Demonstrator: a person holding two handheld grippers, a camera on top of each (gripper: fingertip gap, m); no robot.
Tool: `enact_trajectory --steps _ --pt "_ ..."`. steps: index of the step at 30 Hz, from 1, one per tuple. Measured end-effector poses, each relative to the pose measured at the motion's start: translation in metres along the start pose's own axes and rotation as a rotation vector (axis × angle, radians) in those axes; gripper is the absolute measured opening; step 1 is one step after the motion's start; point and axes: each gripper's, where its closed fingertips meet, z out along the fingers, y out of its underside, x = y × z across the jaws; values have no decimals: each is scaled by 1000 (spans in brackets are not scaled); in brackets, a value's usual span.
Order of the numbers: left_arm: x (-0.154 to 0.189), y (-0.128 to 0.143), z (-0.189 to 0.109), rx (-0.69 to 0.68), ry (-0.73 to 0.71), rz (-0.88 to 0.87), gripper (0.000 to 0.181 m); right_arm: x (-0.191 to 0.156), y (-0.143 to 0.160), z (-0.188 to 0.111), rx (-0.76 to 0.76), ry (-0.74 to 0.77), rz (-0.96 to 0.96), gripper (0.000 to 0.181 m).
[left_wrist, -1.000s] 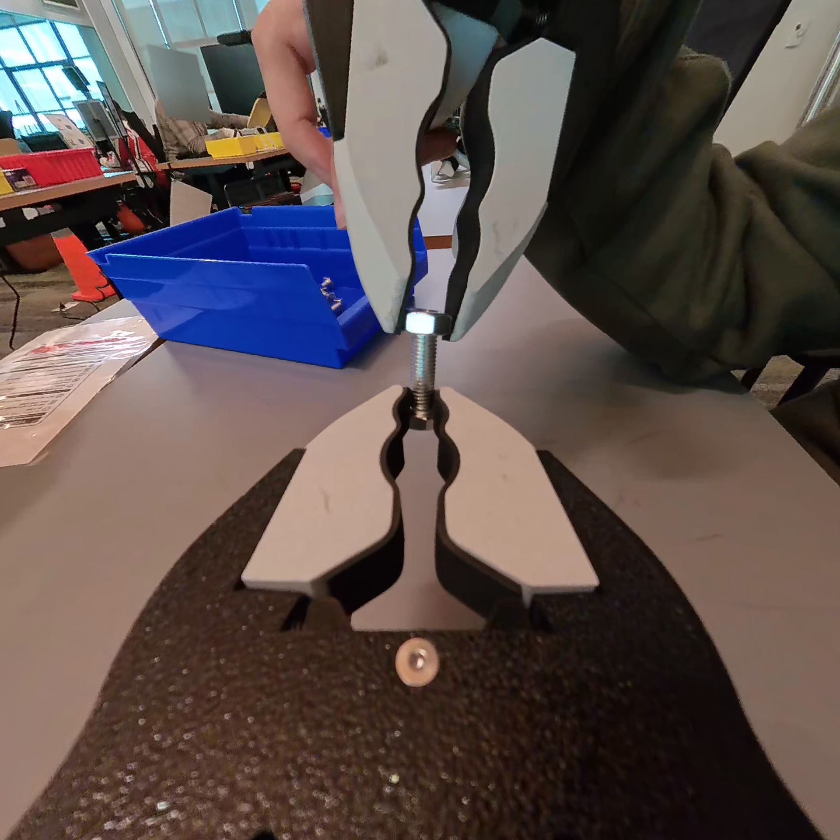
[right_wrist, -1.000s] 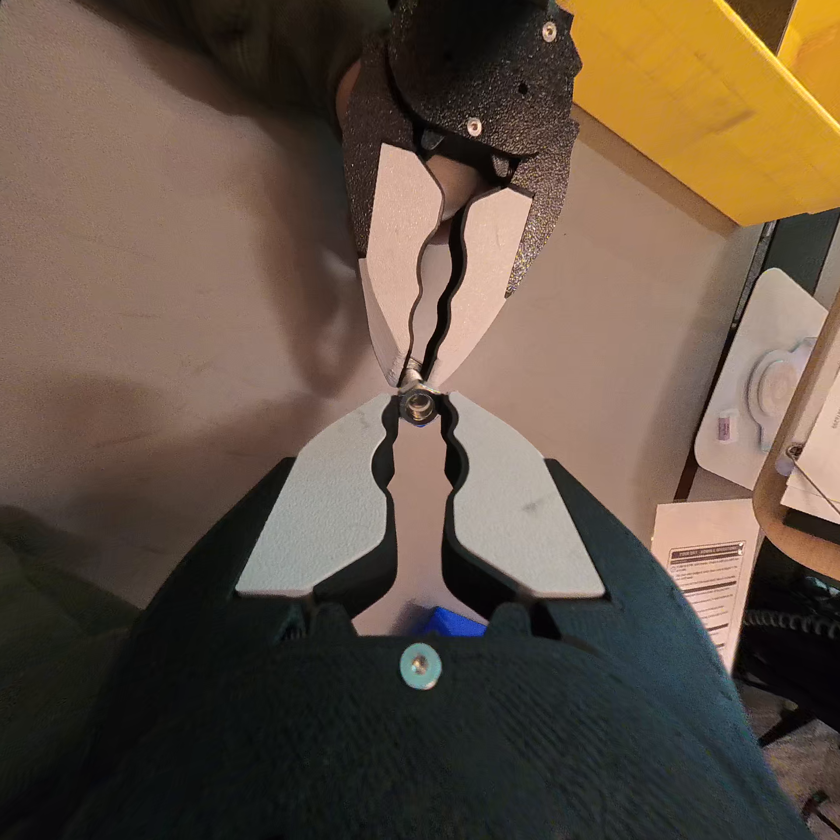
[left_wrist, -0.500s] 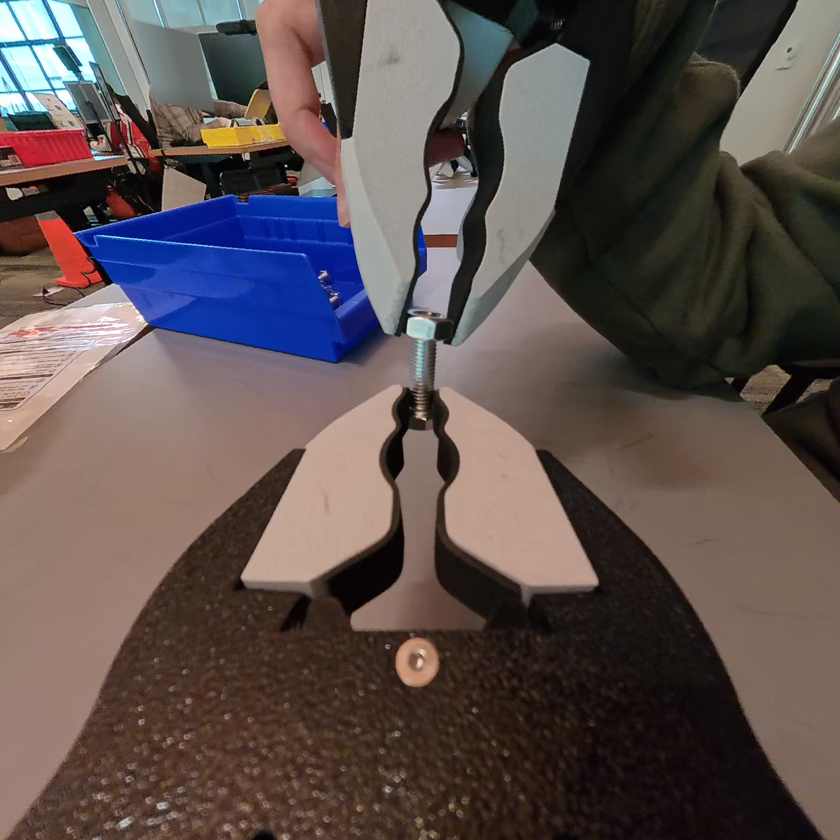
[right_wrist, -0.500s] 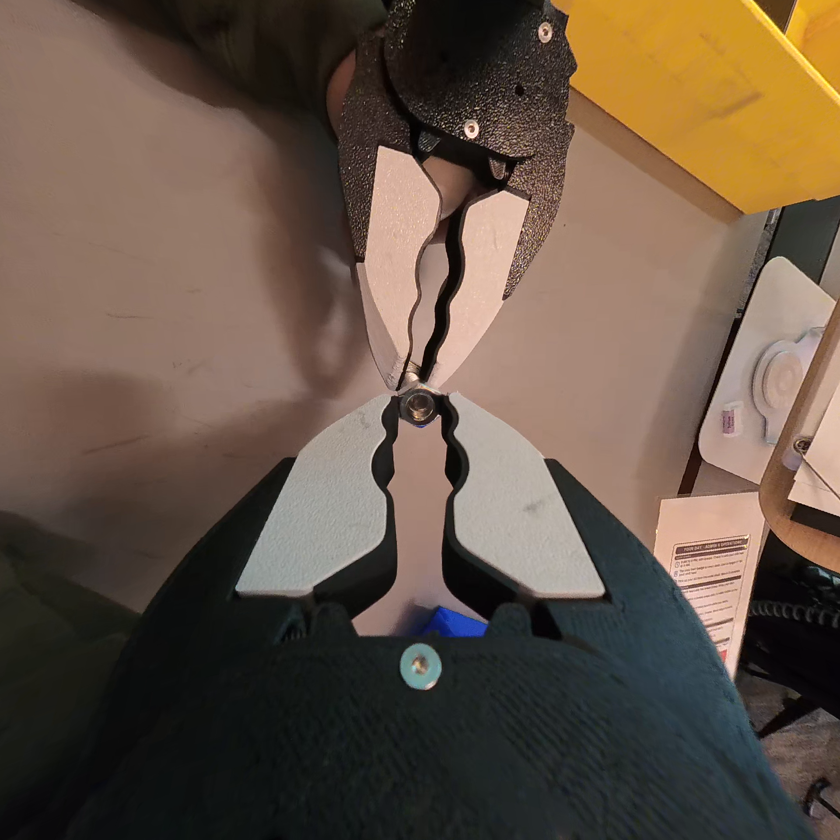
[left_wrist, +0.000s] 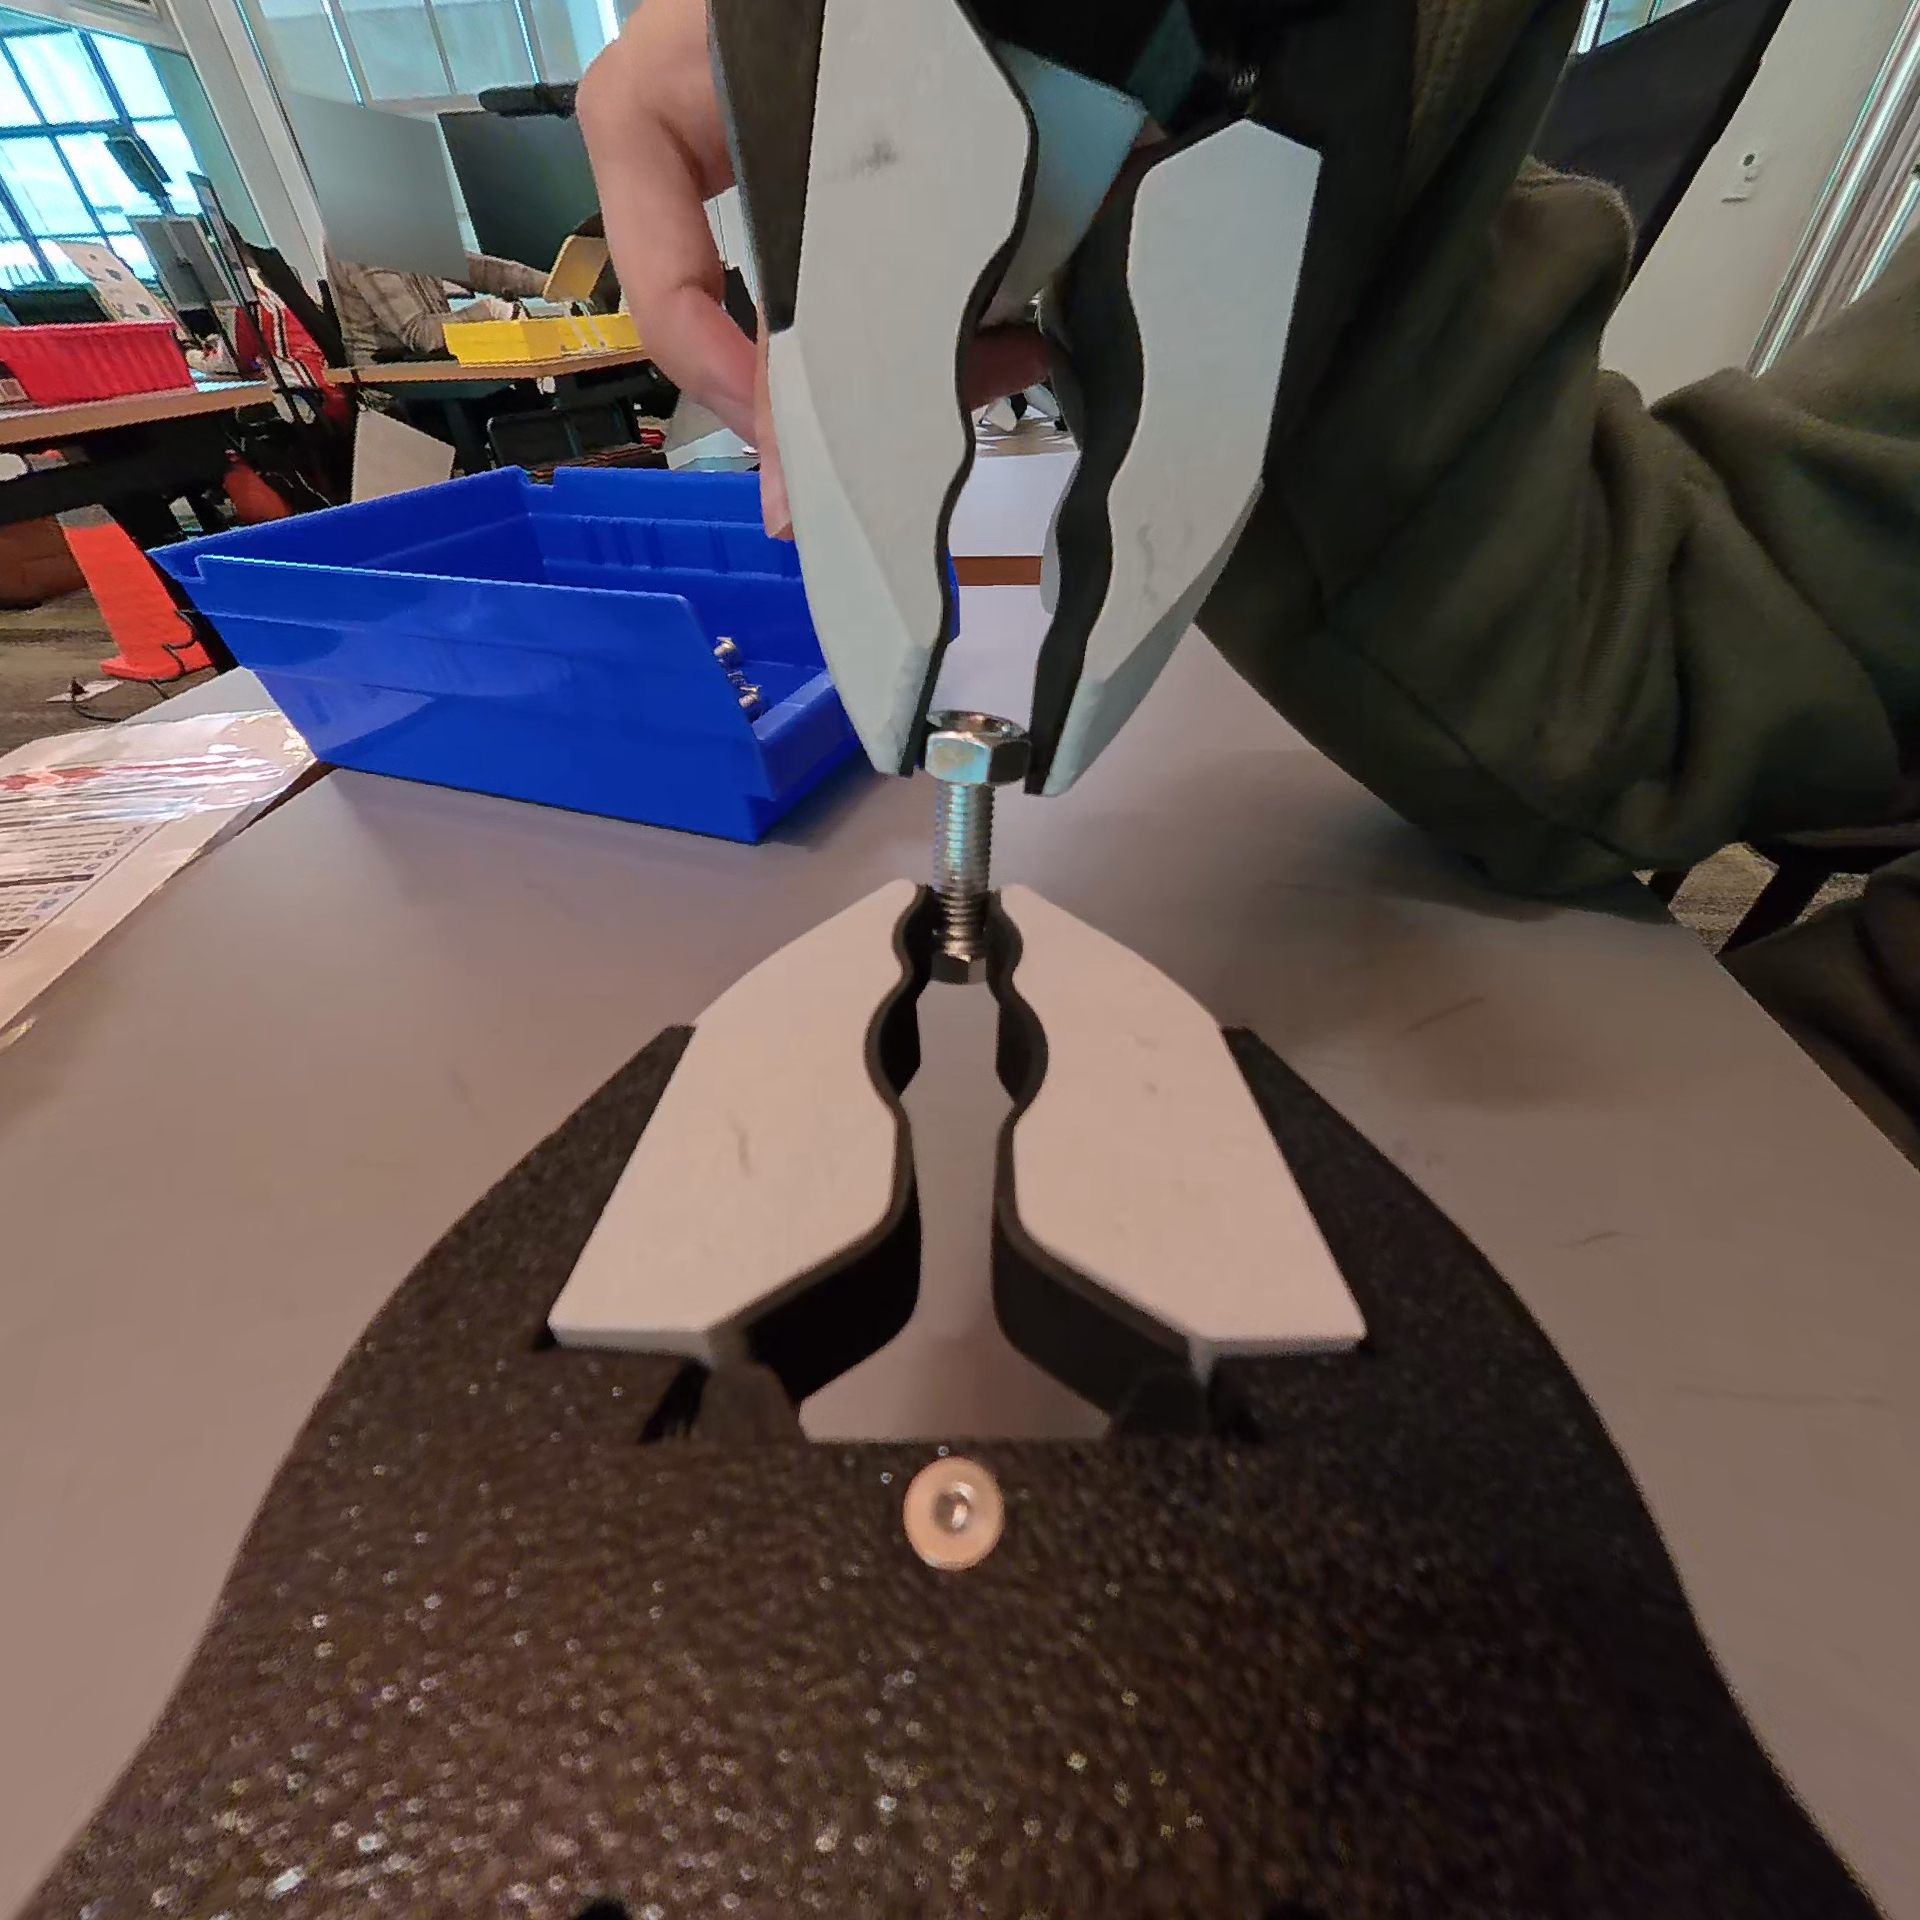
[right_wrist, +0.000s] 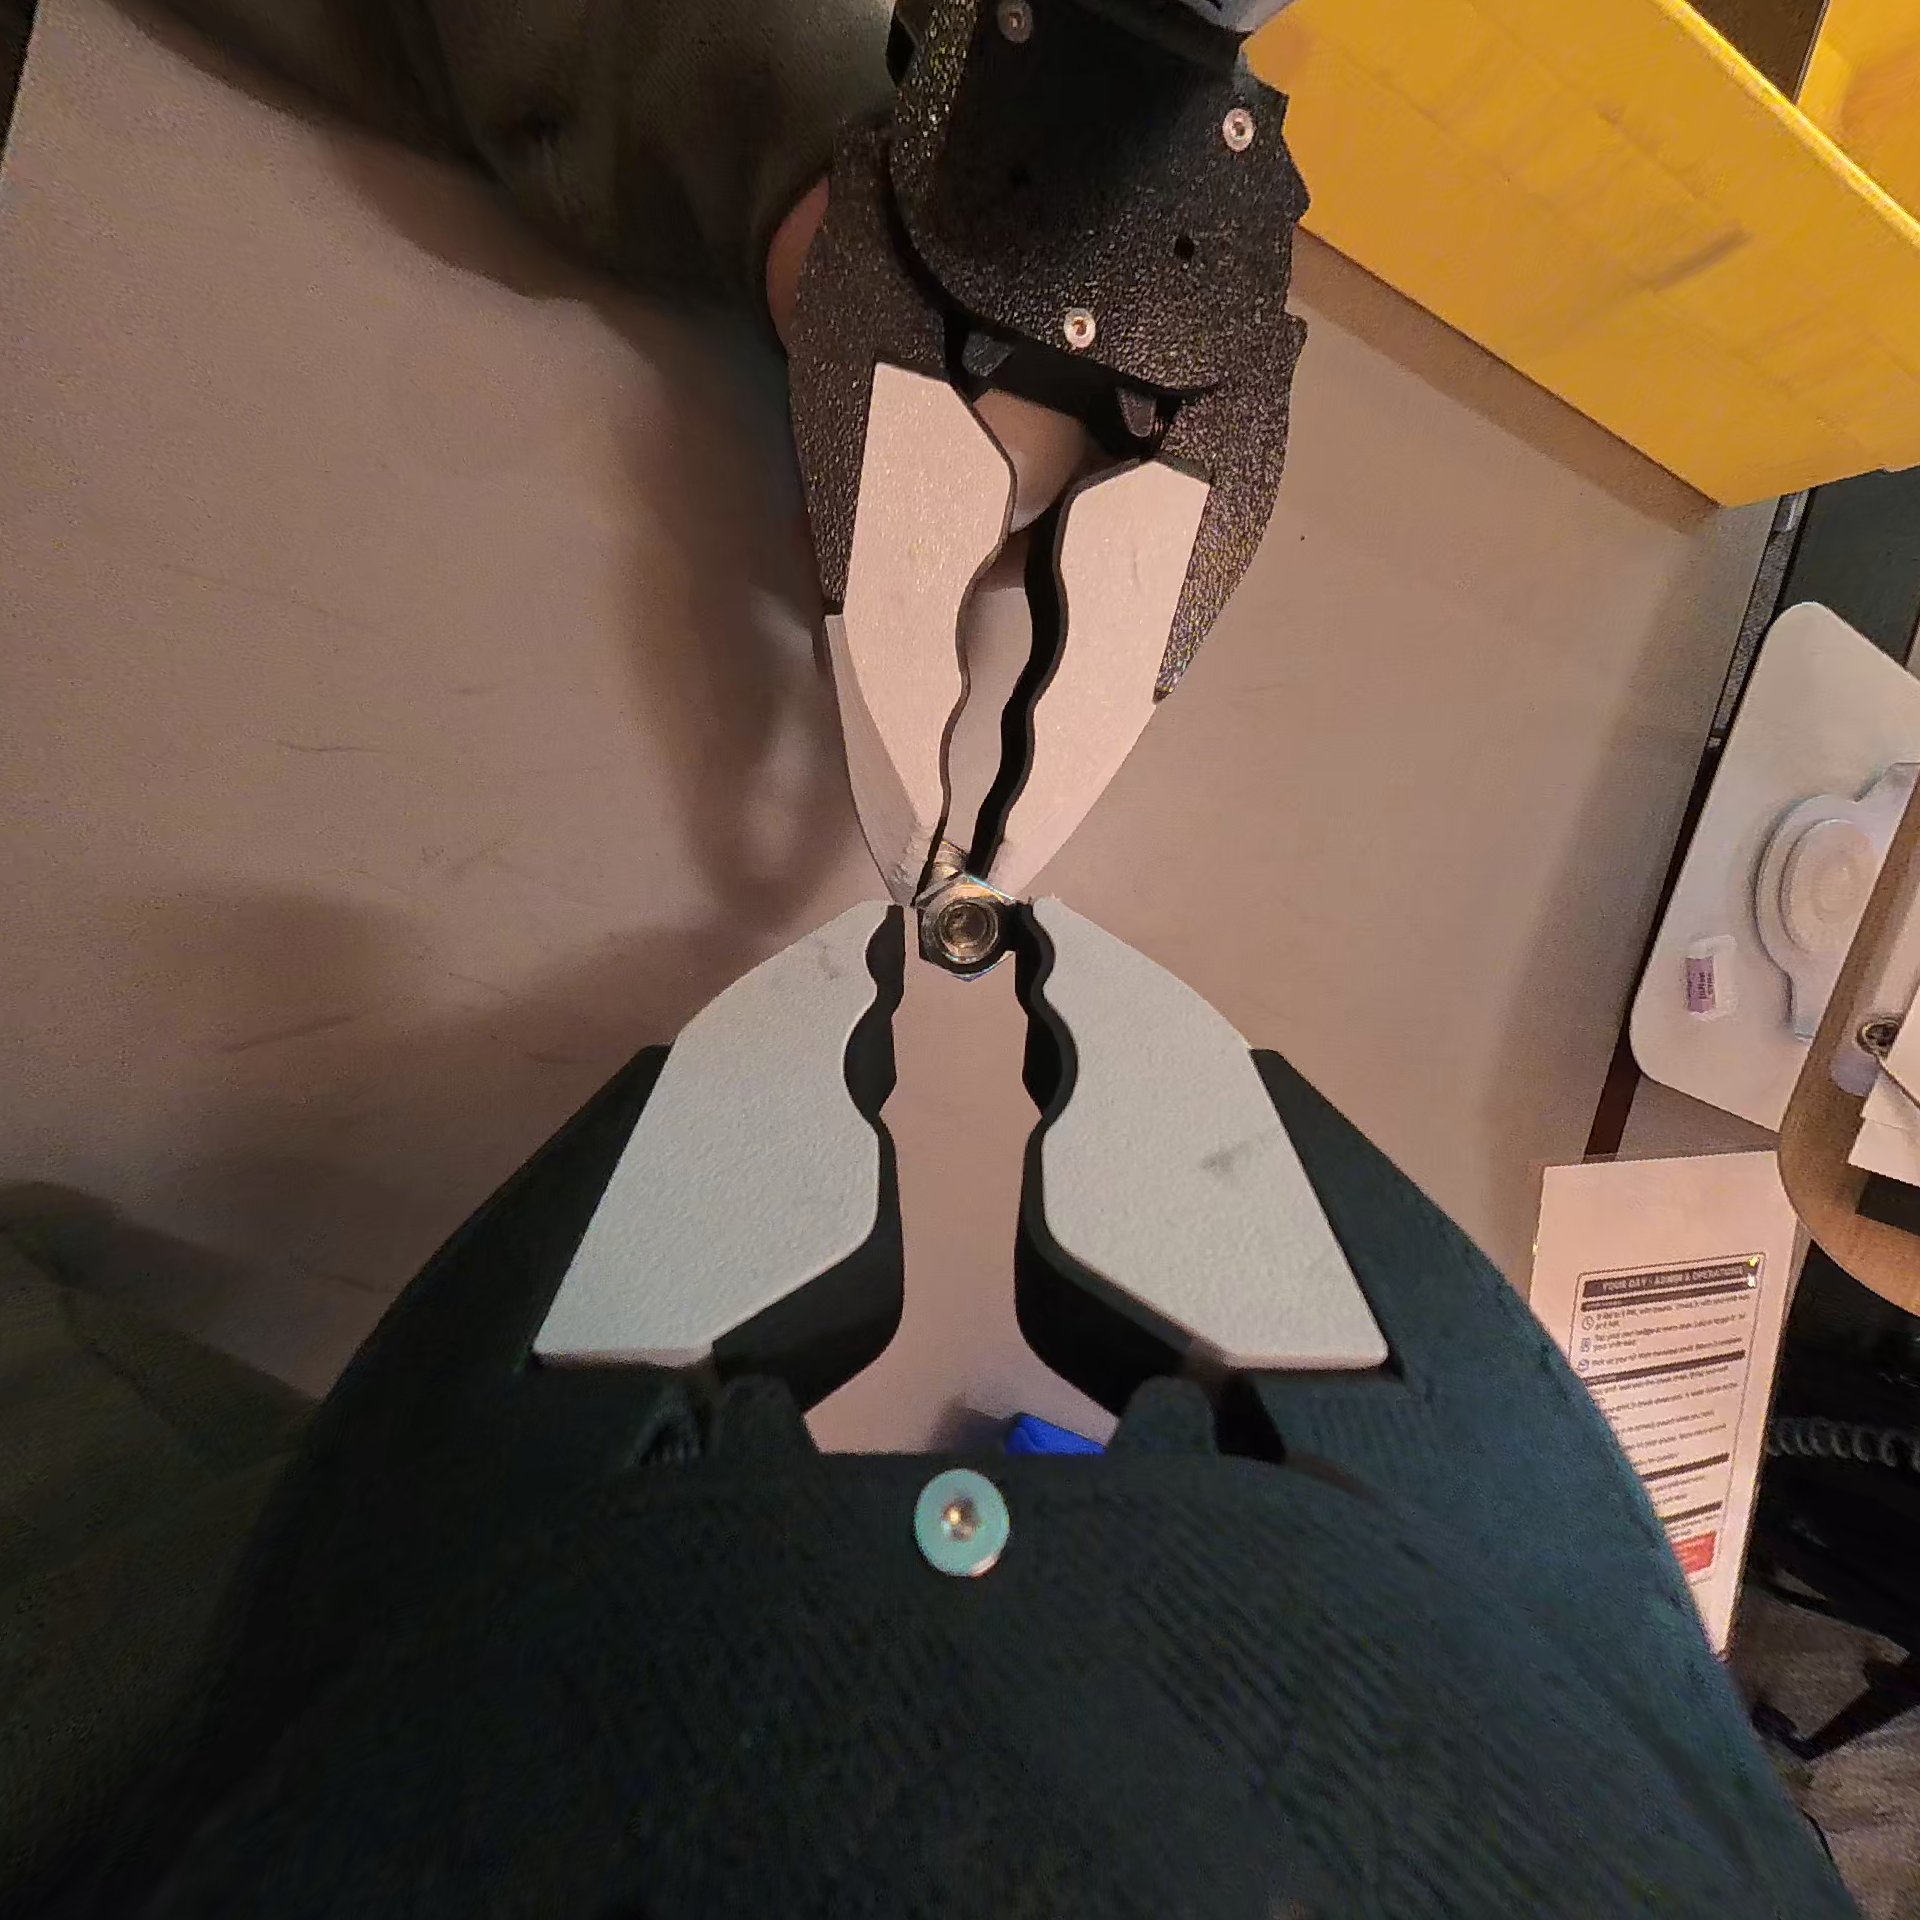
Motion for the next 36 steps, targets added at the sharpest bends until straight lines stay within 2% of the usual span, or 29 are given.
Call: enact_trajectory --steps 1,11,14,16,20,22,24,26,29,31,33,36 --pt "0 0 0 0 0 2 9 -1 0 0 -1 -3 0 20" --pt "1 -3 -1 24 8 -3 9 -1 -2 -2 25 -9 5 27" --pt "0 -5 -2 46 6 -12 9 0 -2 -5 44 -1 19 33" --pt "-2 -9 -3 77 1 -36 9 1 -5 -10 87 6 44 44" --pt "-16 -17 -13 138 -62 -99 9 8 -21 -27 333 23 155 54" --pt "-26 -19 -18 151 -123 -117 9 22 -24 -29 433 111 241 55" --pt "-36 -21 -24 157 -188 -133 9 42 -23 -25 504 263 337 65" --pt "-42 -22 -28 154 -232 -145 9 53 -19 -20 591 388 450 66" --pt "-43 -20 -29 142 -259 -136 9 57 -18 -19 849 501 605 64" --pt "-42 -18 -27 136 -256 -142 9 50 -21 -19 976 512 651 60" --pt "-40 -17 -24 129 -243 -144 9 43 -28 -17 993 482 644 59" --pt "-37 -13 -19 99 -237 -128 9 48 -25 -12 994 557 681 62"
